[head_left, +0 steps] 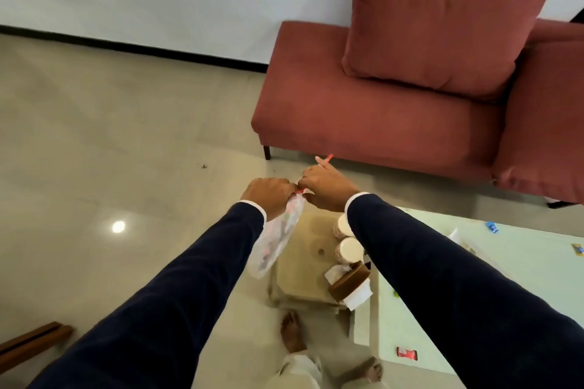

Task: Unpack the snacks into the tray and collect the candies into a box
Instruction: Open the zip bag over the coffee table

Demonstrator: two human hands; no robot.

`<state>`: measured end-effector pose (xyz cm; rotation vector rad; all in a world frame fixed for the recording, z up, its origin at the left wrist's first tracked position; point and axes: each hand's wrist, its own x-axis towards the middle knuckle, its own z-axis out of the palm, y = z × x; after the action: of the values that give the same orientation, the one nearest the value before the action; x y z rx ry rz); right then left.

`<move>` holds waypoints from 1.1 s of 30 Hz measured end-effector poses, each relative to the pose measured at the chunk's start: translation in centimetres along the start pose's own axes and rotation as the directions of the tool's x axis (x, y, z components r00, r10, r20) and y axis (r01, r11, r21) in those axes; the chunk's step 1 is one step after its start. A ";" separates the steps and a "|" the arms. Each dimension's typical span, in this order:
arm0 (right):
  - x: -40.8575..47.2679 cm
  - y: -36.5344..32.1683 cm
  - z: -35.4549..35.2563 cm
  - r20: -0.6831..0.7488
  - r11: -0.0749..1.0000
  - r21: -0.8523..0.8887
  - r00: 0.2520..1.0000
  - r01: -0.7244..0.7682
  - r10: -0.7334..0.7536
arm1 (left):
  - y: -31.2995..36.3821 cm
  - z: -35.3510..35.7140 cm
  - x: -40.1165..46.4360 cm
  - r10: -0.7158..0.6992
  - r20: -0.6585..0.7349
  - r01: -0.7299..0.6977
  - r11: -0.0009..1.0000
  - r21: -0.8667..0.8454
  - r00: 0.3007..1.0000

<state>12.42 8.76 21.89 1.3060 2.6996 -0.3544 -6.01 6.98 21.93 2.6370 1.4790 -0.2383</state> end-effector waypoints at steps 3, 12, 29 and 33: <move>-1.7 -0.1 -3.1 -0.094 0.978 0.192 0.990 -0.084 0.103 | -0.4 -4.6 0.0 0.033 -0.108 -0.019 0.992 0.121 0.994; -13.9 3.1 -12.8 -0.289 0.694 0.715 0.870 -0.081 0.399 | 8.4 -14.3 0.5 0.129 -0.788 0.060 0.977 0.205 0.603; -59.2 3.7 -3.6 -0.261 0.344 0.938 0.556 -0.047 0.789 | 53.9 -12.3 -5.2 0.194 0.078 0.087 -0.039 -0.995 0.978; -67.4 2.9 1.5 -0.172 0.264 0.956 0.476 -0.131 0.862 | 62.0 -9.1 -7.6 0.299 0.198 0.193 0.045 -0.980 0.933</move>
<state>56.49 -40.83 34.08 3.1915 2.0282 -1.5741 43.80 -30.05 33.43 1.2674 0.7775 0.2826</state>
